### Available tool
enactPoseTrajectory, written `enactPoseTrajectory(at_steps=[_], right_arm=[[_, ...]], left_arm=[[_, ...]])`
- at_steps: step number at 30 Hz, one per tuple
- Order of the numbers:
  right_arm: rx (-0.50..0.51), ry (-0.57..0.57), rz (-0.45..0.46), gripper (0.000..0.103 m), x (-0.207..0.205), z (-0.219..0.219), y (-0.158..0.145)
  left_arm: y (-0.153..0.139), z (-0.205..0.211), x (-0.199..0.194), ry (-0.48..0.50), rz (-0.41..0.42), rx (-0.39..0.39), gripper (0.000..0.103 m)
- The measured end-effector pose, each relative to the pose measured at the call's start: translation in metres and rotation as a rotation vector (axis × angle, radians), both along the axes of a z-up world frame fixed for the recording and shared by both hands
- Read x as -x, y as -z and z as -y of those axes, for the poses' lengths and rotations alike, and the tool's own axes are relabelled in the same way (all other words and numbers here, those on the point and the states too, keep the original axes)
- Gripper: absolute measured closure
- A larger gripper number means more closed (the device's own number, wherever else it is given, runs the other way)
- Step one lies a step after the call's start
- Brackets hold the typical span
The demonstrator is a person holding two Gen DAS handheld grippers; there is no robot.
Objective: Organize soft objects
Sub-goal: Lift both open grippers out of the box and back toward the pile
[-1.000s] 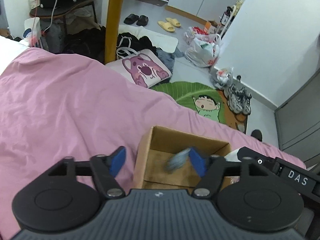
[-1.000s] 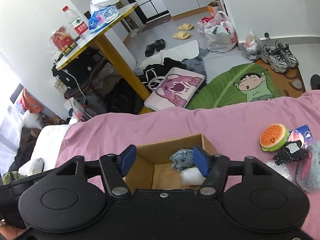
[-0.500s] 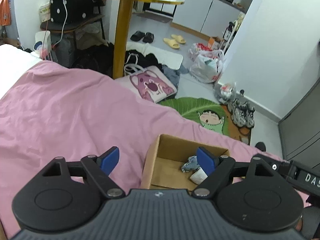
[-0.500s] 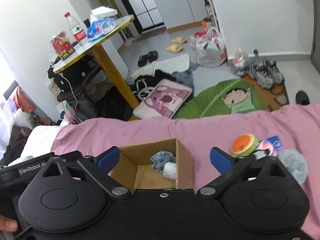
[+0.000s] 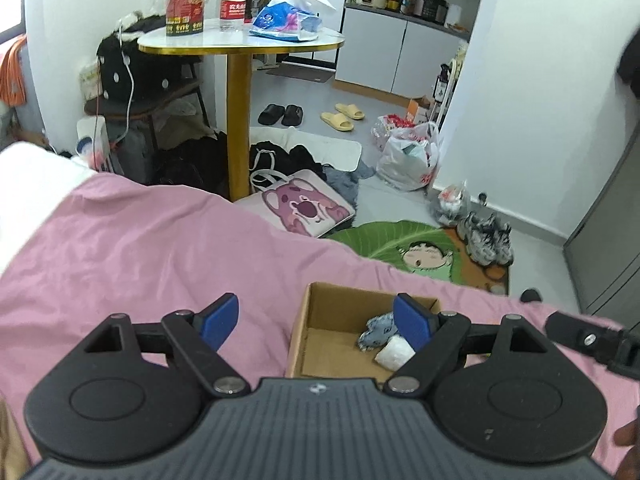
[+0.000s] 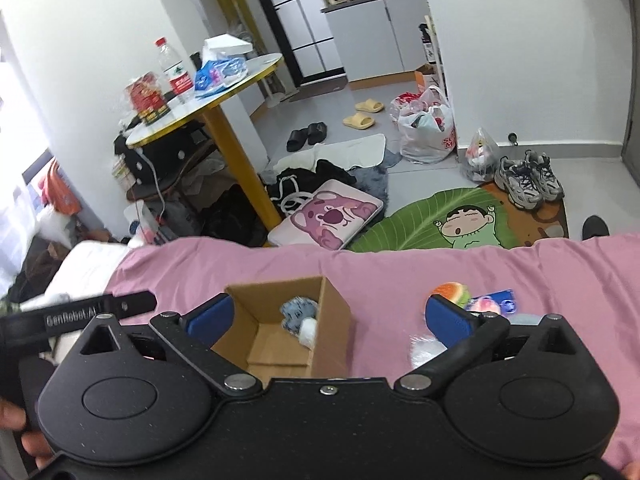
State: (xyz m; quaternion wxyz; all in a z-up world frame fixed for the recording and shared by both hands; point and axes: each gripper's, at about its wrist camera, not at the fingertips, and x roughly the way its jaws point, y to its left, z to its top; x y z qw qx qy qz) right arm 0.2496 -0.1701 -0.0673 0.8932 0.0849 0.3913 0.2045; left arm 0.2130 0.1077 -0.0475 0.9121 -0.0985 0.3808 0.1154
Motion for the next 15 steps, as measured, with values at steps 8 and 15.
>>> enactPoseTrajectory(at_steps=[8, 15], right_arm=[[0.016, -0.003, -0.028, 0.000, 0.015, 0.042, 0.003], [0.027, -0.014, -0.041, 0.000, 0.027, 0.069, 0.003]], left_arm=[[-0.002, 0.023, 0.013, -0.032, -0.014, 0.013, 0.020], [-0.005, 0.049, 0.022, -0.019, -0.013, 0.025, 0.012]])
